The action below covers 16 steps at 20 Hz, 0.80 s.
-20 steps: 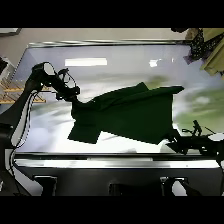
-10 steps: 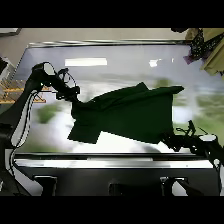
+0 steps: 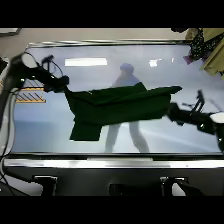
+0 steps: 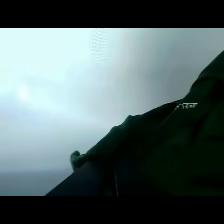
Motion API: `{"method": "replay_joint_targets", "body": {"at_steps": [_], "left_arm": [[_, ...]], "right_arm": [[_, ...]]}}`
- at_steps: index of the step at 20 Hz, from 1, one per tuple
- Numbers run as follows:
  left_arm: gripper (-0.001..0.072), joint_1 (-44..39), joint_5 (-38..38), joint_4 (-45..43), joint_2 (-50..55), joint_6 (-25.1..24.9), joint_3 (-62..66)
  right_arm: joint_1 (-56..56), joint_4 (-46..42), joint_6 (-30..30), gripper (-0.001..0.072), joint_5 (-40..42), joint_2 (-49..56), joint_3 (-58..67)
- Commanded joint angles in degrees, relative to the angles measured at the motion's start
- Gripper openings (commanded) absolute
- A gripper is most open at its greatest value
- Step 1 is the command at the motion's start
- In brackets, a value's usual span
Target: Fold the clothes and pants, and hang the long-sleeved shirts on hangers.
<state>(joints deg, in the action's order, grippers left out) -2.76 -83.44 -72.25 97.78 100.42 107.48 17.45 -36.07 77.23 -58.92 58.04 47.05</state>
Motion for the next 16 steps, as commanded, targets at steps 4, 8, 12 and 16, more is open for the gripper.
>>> {"method": "replay_joint_targets", "body": {"at_steps": [4, 8, 12, 16], "left_arm": [[0.0018, 7.52, 3.43, -0.15, -28.70, -0.07, 0.07], [0.0018, 9.75, 5.29, -0.63, -46.86, 1.27, 0.04], [0.0018, 9.94, 8.55, -7.08, -57.48, 5.95, 0.04], [0.0018, 9.94, 11.08, -9.35, -59.47, 8.09, 0.00]], "right_arm": [[-0.26, -0.76, 5.18, 0.0029, -13.16, -11.72, 34.58], [-0.26, -7.61, 9.38, 0.0029, -11.89, -20.41, 48.85], [-0.26, -17.64, 16.90, 0.0029, -5.40, -24.17, 54.93], [-0.26, -20.74, 23.93, 0.0029, -9.75, -20.31, 55.19]]}}
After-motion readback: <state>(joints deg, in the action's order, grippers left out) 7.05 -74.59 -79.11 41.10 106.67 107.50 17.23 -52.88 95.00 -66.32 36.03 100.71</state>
